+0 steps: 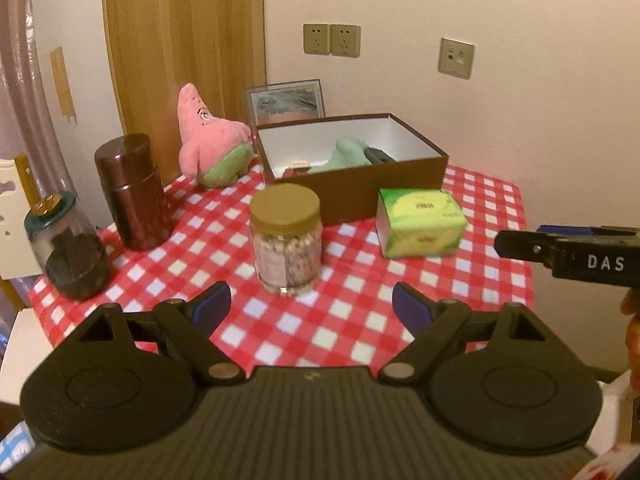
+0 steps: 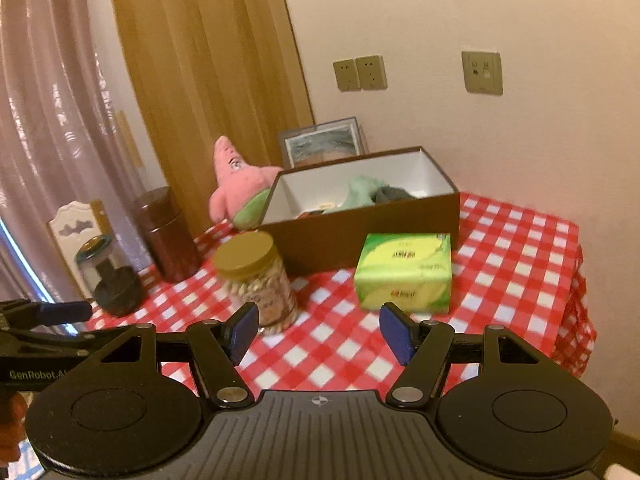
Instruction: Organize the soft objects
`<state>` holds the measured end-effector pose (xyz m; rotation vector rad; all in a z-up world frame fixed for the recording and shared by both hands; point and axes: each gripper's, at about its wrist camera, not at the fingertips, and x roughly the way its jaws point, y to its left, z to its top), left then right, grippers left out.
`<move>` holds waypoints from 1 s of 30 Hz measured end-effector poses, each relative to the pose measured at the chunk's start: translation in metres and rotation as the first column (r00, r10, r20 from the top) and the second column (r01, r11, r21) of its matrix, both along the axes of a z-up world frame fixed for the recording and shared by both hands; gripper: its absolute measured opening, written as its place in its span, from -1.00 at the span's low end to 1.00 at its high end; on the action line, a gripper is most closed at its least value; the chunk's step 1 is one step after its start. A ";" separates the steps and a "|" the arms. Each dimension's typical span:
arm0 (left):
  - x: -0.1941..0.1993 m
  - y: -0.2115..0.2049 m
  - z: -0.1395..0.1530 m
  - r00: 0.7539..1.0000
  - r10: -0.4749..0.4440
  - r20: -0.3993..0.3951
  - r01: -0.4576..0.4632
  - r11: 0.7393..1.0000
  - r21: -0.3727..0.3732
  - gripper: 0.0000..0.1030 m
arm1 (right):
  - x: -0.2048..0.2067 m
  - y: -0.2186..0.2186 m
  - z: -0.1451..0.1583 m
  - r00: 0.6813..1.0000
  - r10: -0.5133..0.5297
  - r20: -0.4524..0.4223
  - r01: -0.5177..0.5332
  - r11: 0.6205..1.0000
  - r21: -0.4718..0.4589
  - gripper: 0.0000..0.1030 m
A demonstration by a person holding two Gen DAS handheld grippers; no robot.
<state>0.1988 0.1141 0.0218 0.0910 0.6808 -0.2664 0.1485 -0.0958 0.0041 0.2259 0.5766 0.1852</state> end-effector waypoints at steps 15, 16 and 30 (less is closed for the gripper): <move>-0.062 0.007 0.003 0.997 -0.059 -0.044 0.059 0.998 -0.012 0.68 | -0.072 0.011 -0.007 0.995 -0.065 -0.076 0.066 0.998 0.008 0.30; -0.064 0.009 0.003 0.997 -0.064 -0.045 0.064 0.998 -0.015 0.68 | -0.077 0.012 -0.009 0.994 -0.072 -0.077 0.073 0.997 0.009 0.30; -0.103 0.004 0.006 0.997 -0.053 -0.061 0.053 0.999 -0.003 0.68 | -0.110 0.013 -0.009 0.993 -0.034 -0.110 0.035 0.999 0.013 0.30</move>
